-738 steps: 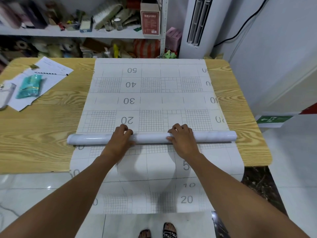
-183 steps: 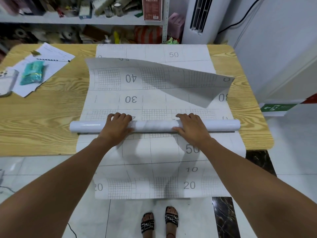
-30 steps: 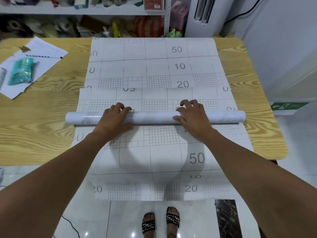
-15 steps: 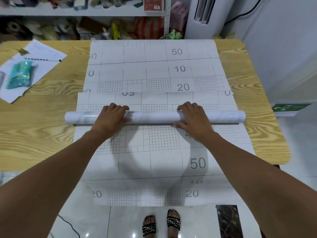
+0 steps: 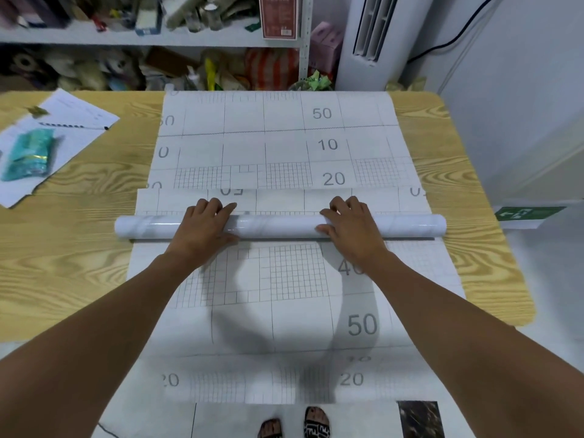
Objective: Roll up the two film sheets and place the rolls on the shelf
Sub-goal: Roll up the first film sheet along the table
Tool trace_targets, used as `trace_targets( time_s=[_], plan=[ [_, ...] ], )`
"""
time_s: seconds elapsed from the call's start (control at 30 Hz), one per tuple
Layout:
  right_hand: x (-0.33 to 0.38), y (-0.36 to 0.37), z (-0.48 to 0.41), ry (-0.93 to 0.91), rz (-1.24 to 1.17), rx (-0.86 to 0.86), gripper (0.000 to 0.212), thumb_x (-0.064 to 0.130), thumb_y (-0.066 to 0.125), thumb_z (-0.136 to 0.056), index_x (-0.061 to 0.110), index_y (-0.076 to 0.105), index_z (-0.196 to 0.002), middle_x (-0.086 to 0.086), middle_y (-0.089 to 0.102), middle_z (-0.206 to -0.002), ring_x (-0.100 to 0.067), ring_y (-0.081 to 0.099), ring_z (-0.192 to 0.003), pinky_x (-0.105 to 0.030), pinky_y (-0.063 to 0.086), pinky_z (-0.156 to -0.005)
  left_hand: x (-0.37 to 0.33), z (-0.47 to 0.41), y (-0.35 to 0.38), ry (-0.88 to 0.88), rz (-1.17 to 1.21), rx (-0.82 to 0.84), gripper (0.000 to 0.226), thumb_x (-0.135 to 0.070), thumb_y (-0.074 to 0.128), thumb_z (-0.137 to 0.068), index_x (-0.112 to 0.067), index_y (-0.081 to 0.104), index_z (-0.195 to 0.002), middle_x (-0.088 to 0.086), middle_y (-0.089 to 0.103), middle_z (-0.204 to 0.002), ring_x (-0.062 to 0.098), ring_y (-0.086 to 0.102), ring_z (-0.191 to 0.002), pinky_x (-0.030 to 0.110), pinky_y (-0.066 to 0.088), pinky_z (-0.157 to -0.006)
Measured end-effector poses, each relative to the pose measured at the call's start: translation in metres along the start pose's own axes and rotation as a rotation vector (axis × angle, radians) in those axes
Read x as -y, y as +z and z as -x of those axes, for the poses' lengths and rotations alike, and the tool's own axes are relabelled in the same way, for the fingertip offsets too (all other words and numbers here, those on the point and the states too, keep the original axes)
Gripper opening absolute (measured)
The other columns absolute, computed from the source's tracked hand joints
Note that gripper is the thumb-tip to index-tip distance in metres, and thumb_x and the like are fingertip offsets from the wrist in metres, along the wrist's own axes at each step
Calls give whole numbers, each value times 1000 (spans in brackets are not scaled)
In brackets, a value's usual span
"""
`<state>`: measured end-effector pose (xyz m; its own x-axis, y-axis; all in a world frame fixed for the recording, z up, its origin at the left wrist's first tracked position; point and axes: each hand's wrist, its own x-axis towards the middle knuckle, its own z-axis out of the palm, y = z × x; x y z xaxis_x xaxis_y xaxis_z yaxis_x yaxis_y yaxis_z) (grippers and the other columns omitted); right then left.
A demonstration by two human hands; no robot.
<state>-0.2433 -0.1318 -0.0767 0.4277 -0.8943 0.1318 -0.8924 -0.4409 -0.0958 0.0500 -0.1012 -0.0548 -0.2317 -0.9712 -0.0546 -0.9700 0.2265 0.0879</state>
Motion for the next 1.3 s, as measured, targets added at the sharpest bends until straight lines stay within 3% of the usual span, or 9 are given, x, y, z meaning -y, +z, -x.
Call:
trace_targets(
  time_s=[0.1, 0.2, 0.3, 0.4, 0.6, 0.83, 1.0, 1.17, 1.3],
  plan=[
    [1, -1, 1, -5, -25, -9, 51, 50, 44, -85, 11, 60, -114, -6, 59, -102, -27, 52, -85, -38, 43, -77, 2, -4, 0, -9, 16, -23, 55, -29, 73, -75, -2, 54, -119, 19, 59, -104, 38, 51, -93, 48, 41, -80],
    [-2, 2, 0, -17, -71, -5, 52, 45, 70, -73, 9, 58, -109, -7, 58, -98, -27, 53, -81, -38, 44, -77, 5, -7, 0, -6, 39, -49, 38, -27, 66, -82, -2, 57, -109, 17, 62, -98, 37, 53, -88, 47, 40, -80],
    [-3, 2, -4, 4, -80, -9, 45, 35, 75, -72, 7, 61, -104, -10, 58, -97, -29, 55, -79, -40, 43, -78, 7, -9, 1, -1, 53, -56, 26, -26, 56, -89, -4, 58, -102, 15, 63, -92, 35, 52, -85, 47, 38, -82],
    [-3, 3, -7, 5, -66, -11, 38, 31, 71, -77, 7, 62, -106, -11, 59, -104, -32, 55, -85, -43, 43, -82, 8, -11, 4, -33, 77, -59, 29, -29, 51, -91, -4, 59, -104, 16, 63, -104, 36, 53, -96, 48, 37, -87],
    [-4, 4, -16, 20, 17, -21, 27, 25, 61, -87, 7, 64, -106, -11, 60, -103, -34, 52, -88, -43, 42, -78, 10, -19, 4, -13, -31, 31, 65, -36, 82, -62, -2, 60, -113, 22, 56, -111, 42, 51, -97, 53, 42, -82],
    [-3, 10, -32, 84, -67, -86, 30, 20, 56, -91, 6, 56, -118, -12, 63, -101, -32, 57, -85, -42, 43, -84, 9, -33, 4, -41, 45, -49, 55, -26, 70, -78, -5, 50, -124, 19, 57, -111, 38, 50, -98, 48, 36, -88],
    [-2, 11, -31, 7, -47, -103, 45, 41, 35, -89, 8, 58, -108, -8, 62, -103, -28, 57, -93, -40, 46, -86, 15, -41, 7, -12, 113, -72, 34, -23, 52, -92, -8, 50, -122, 13, 57, -117, 33, 50, -106, 41, 30, -97],
    [-12, 24, -37, -3, -68, -104, 64, 59, 38, -83, 10, 54, -121, -5, 59, -114, -25, 53, -102, -38, 39, -97, 24, -50, 19, 13, 85, -30, 62, -38, 60, -84, -7, 41, -134, 13, 49, -132, 33, 42, -121, 43, 27, -105],
    [-17, 29, -53, 10, 1, -81, 71, 69, 38, -76, 13, 56, -116, -4, 60, -109, -27, 54, -97, -40, 38, -91, 27, -64, 24, 10, 95, -21, 76, -47, 64, -77, -8, 37, -137, 11, 43, -138, 32, 36, -125, 42, 22, -107]
  ],
)
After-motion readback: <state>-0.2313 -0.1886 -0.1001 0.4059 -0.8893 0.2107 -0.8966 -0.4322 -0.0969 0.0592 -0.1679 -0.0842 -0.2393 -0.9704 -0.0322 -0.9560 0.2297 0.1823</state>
